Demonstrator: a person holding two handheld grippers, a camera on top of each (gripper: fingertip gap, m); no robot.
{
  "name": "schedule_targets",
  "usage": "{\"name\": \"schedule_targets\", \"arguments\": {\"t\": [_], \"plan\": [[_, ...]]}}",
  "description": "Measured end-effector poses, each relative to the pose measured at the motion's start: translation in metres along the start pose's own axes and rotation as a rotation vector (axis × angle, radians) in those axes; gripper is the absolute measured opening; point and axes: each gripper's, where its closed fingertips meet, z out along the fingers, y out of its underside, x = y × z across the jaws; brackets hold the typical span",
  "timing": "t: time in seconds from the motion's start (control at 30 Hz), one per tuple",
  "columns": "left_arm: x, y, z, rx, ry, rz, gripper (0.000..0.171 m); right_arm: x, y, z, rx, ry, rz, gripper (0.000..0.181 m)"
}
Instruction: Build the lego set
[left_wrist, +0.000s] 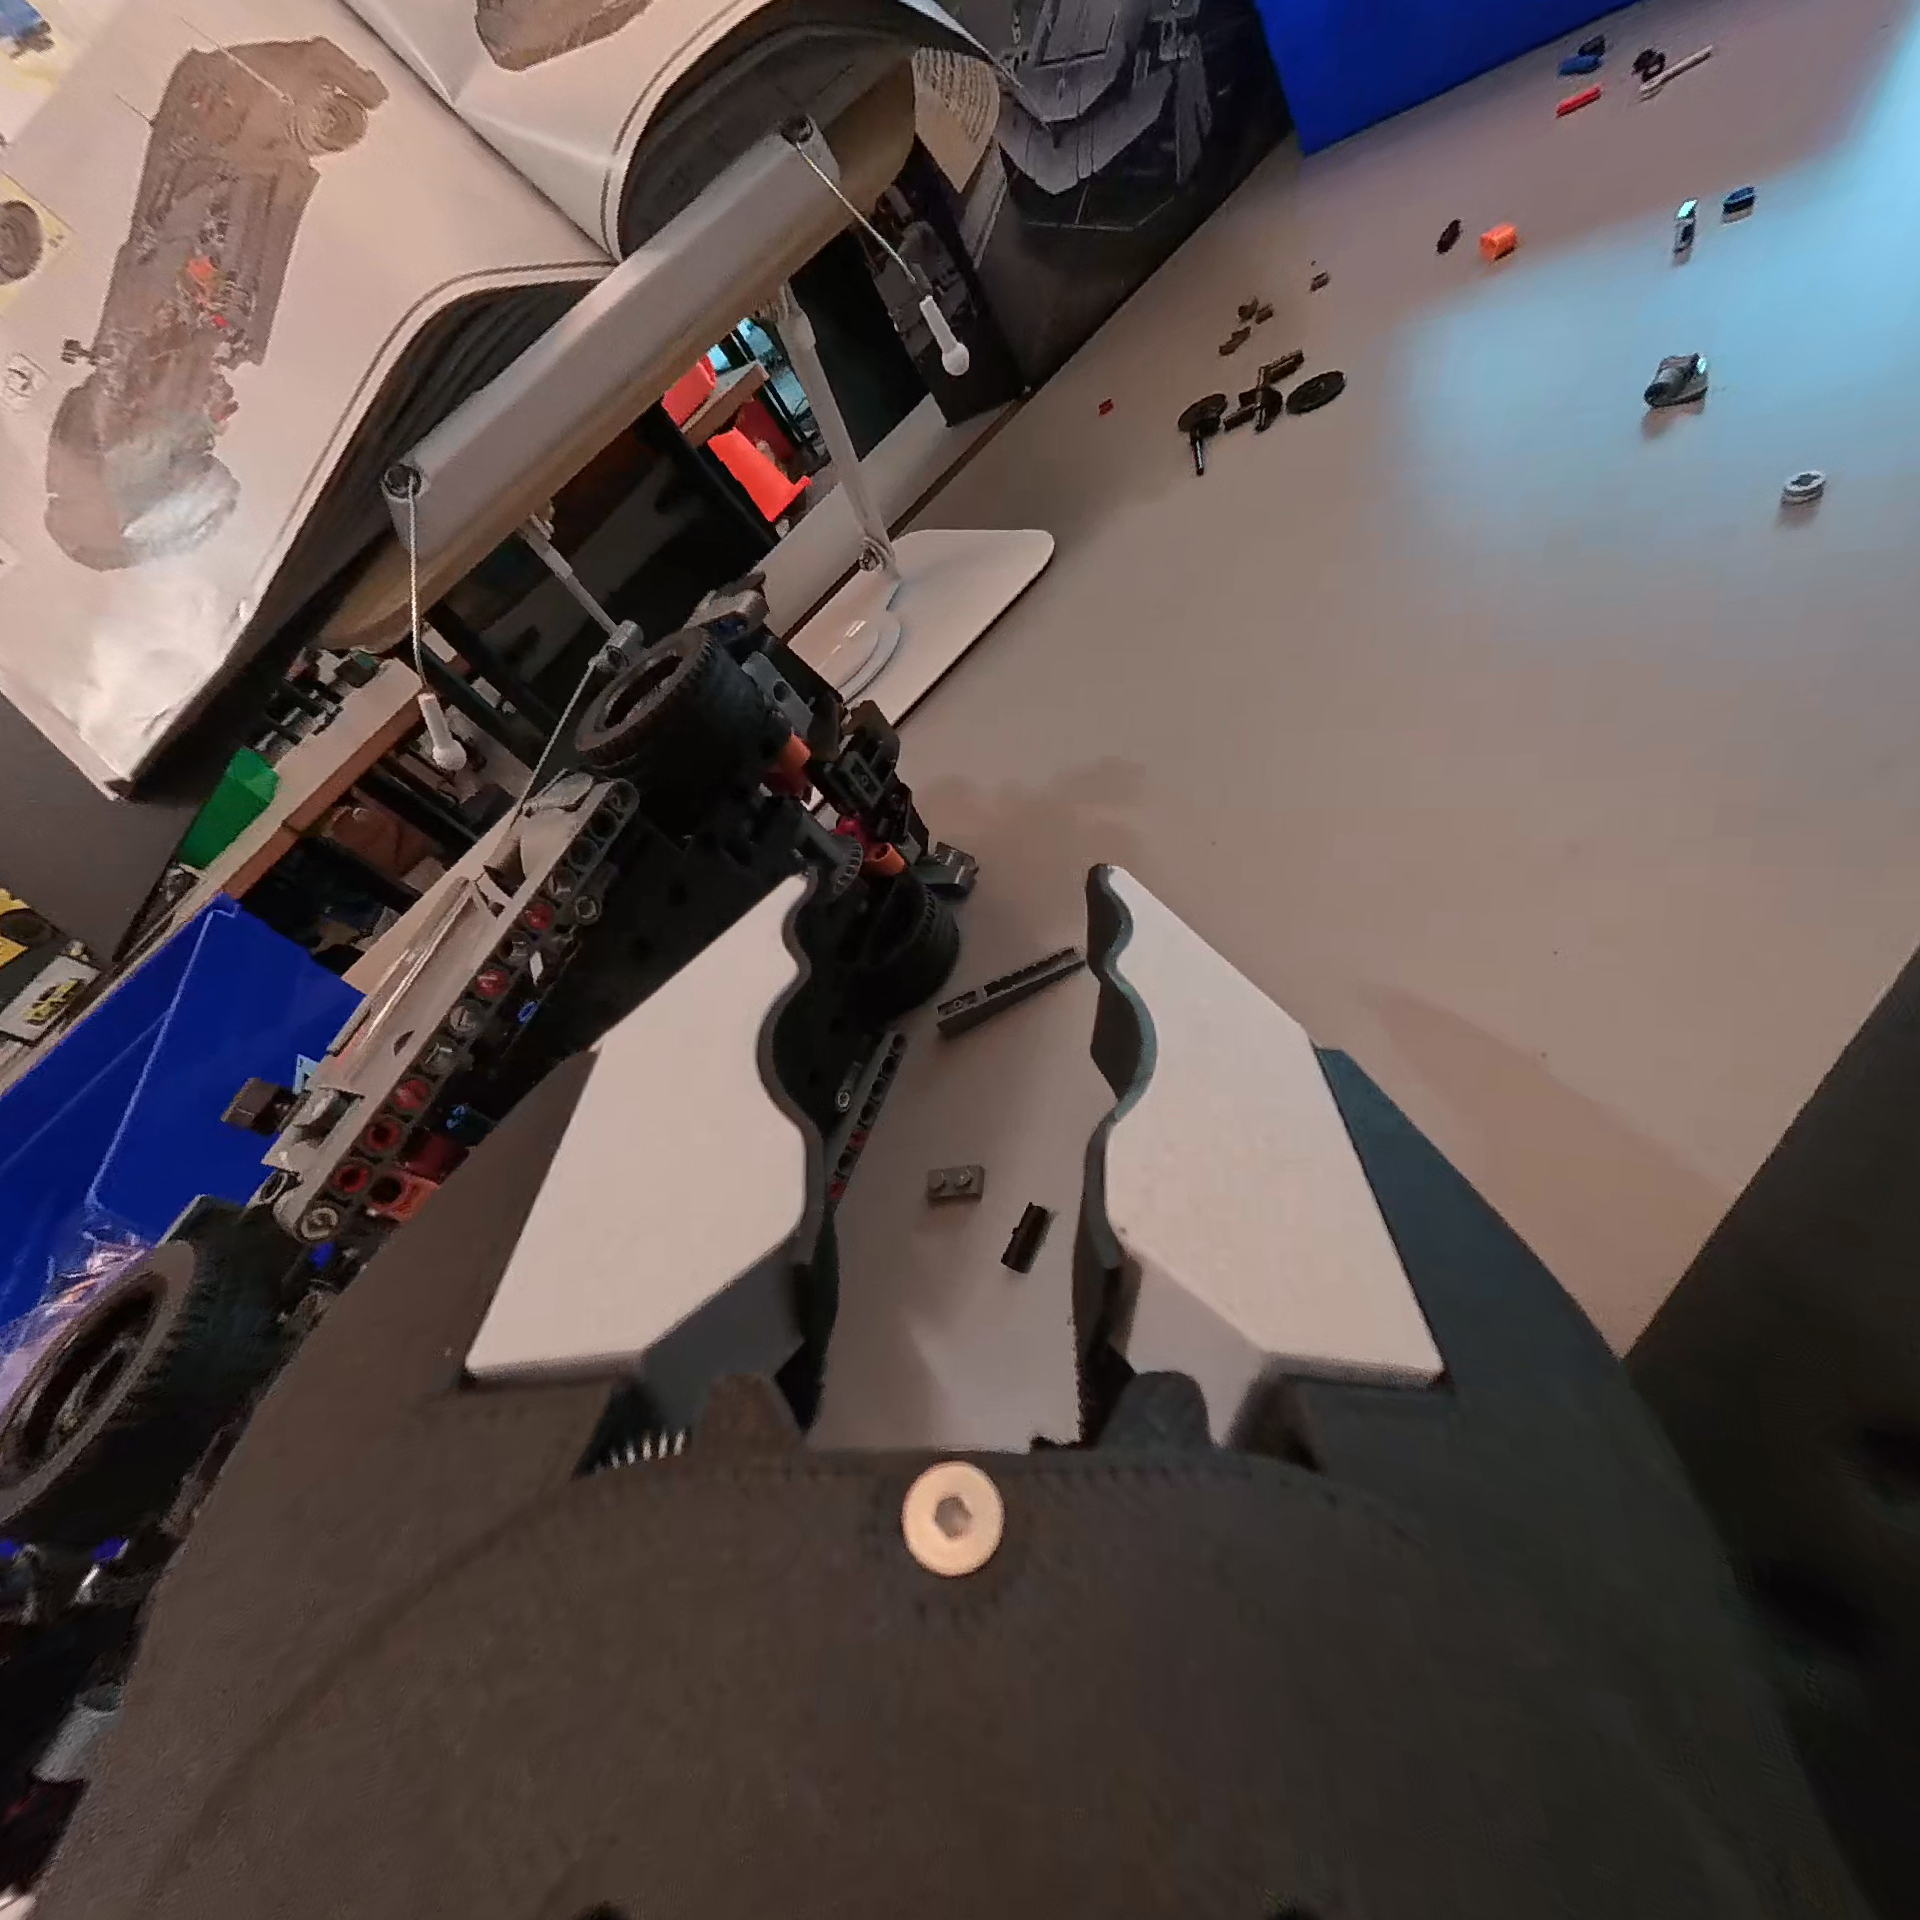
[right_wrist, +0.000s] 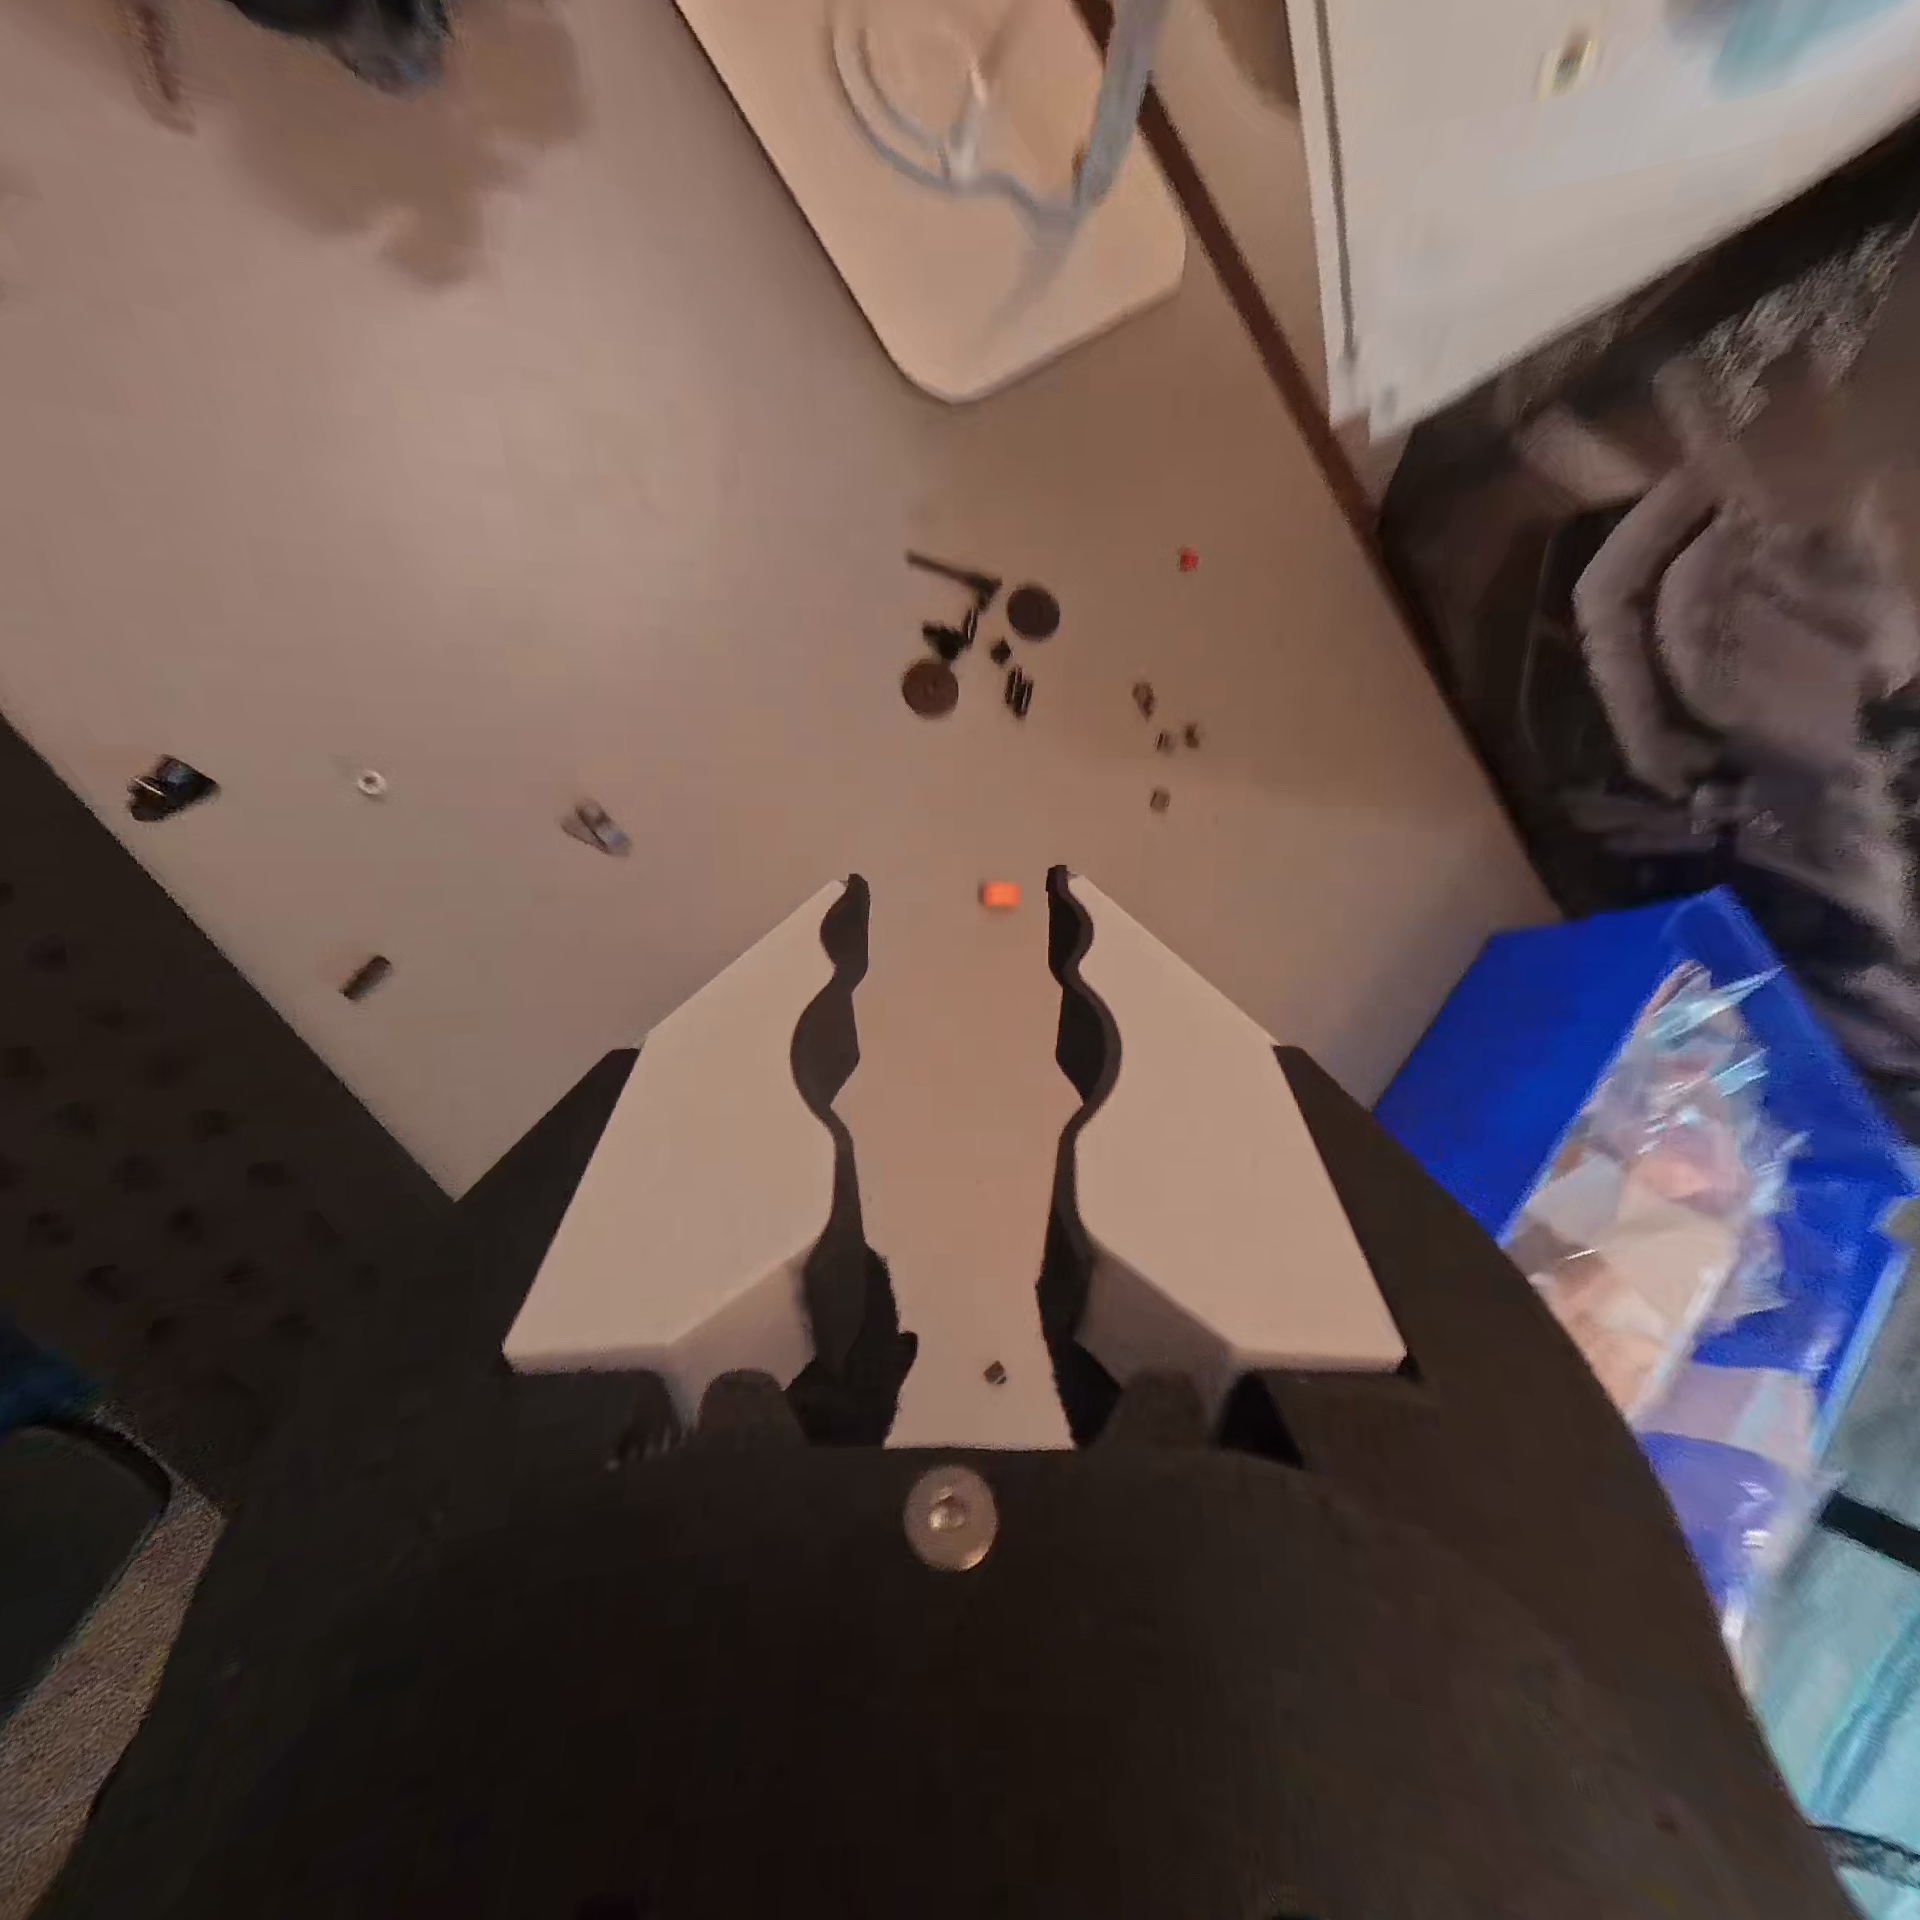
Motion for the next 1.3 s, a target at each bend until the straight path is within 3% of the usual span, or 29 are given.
{"name": "schedule_targets", "arguments": {"t": [0.13,0.33,0.5,0.63,0.8,0.9,1.1,1.3], "plan": [[0.004,0.004,0.002,-0.014,0.01,0.012,0.047,0.023,0.028,0.039,-0.001,-0.055,0.078,0.032],[0.006,0.008,0.007,-0.036,0.016,0.026,0.047,0.058,0.026,0.107,0.018,-0.086,0.117,0.027],[0.005,0.011,0.008,-0.051,0.005,0.036,0.046,0.085,0.049,0.176,-0.107,-0.106,0.13,0.026],[0.009,0.014,0.011,-0.065,0.02,0.053,0.046,0.103,0.054,0.2,-0.122,-0.121,0.164,0.026],[0.009,0.015,0.012,-0.065,0.031,0.043,0.045,0.118,0.061,0.192,-0.175,-0.113,0.143,0.025],[0.009,0.015,0.012,-0.06,0.033,0.037,0.045,0.113,0.072,0.159,-0.252,-0.108,0.126,0.026],[0.01,0.016,0.013,-0.061,0.039,0.044,0.044,0.088,0.085,0.092,-0.24,-0.076,0.091,0.026],[0.01,0.016,0.013,-0.056,0.044,0.036,0.045,0.06,0.142,0.046,-0.284,-0.081,0.105,0.028]]}}
